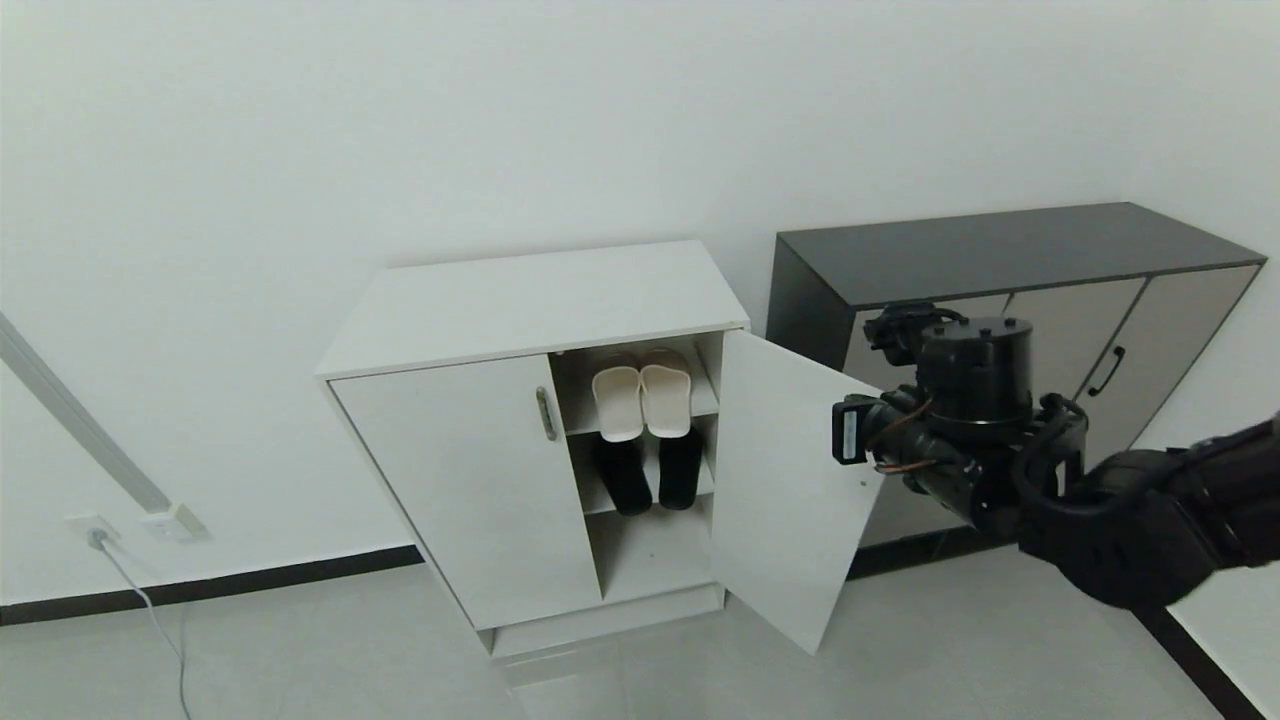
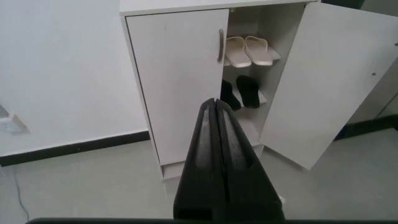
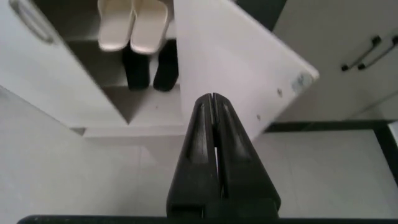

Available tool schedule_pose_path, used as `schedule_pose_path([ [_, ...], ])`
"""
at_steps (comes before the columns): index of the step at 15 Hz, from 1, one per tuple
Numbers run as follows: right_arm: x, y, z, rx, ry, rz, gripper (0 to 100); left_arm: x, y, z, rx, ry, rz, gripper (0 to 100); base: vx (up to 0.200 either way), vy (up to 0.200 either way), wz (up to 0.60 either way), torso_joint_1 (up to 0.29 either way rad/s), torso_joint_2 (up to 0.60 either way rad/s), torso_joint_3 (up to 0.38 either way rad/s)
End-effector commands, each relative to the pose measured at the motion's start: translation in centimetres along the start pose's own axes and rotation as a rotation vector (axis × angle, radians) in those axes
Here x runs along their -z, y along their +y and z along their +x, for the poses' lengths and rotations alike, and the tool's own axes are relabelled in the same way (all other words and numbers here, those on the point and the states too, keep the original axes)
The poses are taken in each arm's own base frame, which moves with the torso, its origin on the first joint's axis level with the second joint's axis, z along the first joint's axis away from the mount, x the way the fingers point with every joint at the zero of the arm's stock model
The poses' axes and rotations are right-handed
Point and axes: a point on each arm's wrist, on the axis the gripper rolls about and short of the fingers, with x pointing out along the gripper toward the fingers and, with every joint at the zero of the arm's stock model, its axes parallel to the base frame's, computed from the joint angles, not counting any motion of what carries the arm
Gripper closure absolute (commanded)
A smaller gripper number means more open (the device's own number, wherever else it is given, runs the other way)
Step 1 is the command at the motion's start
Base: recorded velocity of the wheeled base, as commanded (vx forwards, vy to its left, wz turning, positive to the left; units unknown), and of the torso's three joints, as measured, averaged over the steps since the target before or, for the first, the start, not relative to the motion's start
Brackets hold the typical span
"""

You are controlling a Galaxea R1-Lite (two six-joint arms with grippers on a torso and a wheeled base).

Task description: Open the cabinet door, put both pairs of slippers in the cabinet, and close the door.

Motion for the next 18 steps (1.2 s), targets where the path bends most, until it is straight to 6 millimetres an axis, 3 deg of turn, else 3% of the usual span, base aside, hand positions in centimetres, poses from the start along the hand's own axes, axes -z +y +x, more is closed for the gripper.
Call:
schedule_pose_path([
  [1, 0.1, -1.7, 4.1, 0.059, 0.028, 0.010, 100, 0.0, 0.0, 0.0, 0.000, 0.001, 0.000, 100, 0.000, 0.000, 0.00, 0.000, 0.00, 0.000],
  [5, -1.8, -4.0, 8.9, 0.078, 0.057, 0.034, 100, 0.0, 0.0, 0.0, -0.002, 0.001, 0.000, 100, 0.000, 0.000, 0.00, 0.000, 0.00, 0.000],
  [10, -1.0, -6.7, 14.0, 0.142, 0.073, 0.052, 100, 0.0, 0.0, 0.0, -0.002, 0.001, 0.000, 100, 0.000, 0.000, 0.00, 0.000, 0.00, 0.000],
  [13, -0.8, -7.7, 15.0, 0.147, 0.083, 0.061, 100, 0.0, 0.0, 0.0, -0.003, 0.001, 0.000, 100, 0.000, 0.000, 0.00, 0.000, 0.00, 0.000],
  [18, -1.3, -7.7, 14.5, 0.140, 0.140, 0.049, 100, 0.0, 0.0, 0.0, -0.002, 0.001, 0.000, 100, 0.000, 0.000, 0.00, 0.000, 0.00, 0.000],
])
